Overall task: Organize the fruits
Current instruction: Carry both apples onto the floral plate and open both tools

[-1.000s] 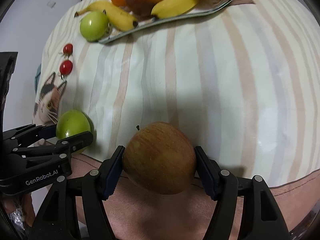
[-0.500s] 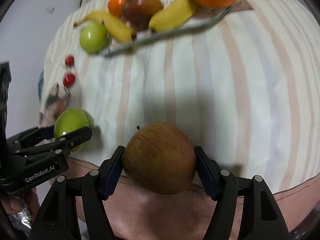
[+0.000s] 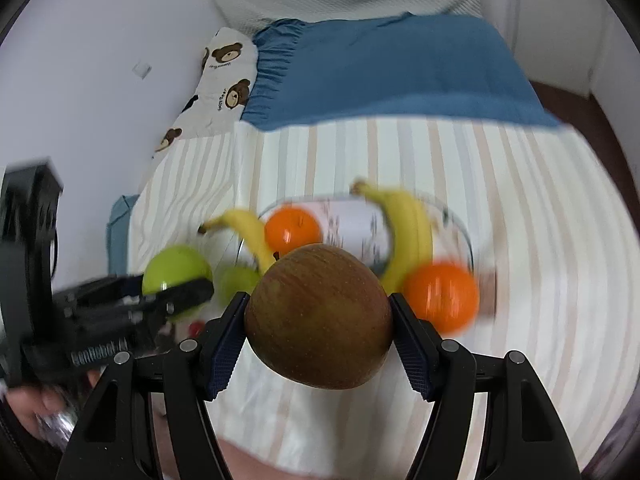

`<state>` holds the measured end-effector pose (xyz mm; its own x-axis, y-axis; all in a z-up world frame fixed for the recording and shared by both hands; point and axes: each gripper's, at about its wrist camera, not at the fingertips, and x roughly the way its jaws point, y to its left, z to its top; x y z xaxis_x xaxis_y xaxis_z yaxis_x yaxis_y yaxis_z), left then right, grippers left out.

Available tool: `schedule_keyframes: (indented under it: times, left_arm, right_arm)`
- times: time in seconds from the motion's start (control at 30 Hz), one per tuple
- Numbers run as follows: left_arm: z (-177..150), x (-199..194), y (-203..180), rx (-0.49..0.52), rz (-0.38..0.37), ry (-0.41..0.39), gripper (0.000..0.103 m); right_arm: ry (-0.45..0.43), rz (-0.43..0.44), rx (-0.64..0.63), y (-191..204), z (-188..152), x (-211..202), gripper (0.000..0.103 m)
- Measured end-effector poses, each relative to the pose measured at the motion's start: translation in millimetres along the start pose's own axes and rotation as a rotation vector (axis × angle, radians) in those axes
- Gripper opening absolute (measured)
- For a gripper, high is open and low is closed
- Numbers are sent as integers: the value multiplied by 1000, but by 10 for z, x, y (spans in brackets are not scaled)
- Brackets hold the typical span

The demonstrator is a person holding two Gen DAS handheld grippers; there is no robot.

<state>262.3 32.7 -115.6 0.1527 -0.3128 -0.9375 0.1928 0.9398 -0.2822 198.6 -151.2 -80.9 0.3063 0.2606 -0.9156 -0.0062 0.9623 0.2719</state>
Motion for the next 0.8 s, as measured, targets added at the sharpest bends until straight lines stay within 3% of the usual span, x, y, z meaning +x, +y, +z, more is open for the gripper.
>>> schedule_keyframes:
  times: [0.17, 0.37, 0.6, 0.8]
  left_arm:
    - [565, 422, 50, 18, 12, 97, 53]
    - [813, 661, -71, 78, -2, 175, 53]
    - [1003, 726, -229, 108, -24, 181, 53]
    - [862, 669, -269, 107, -34, 151, 53]
  right_arm:
    - [71, -38, -64, -55, 378, 427, 71]
    - [151, -54, -114, -164, 475, 806, 71]
    - [176, -23, -141, -220, 425, 970, 71]
    - [193, -11, -132, -219, 489, 1049, 72]
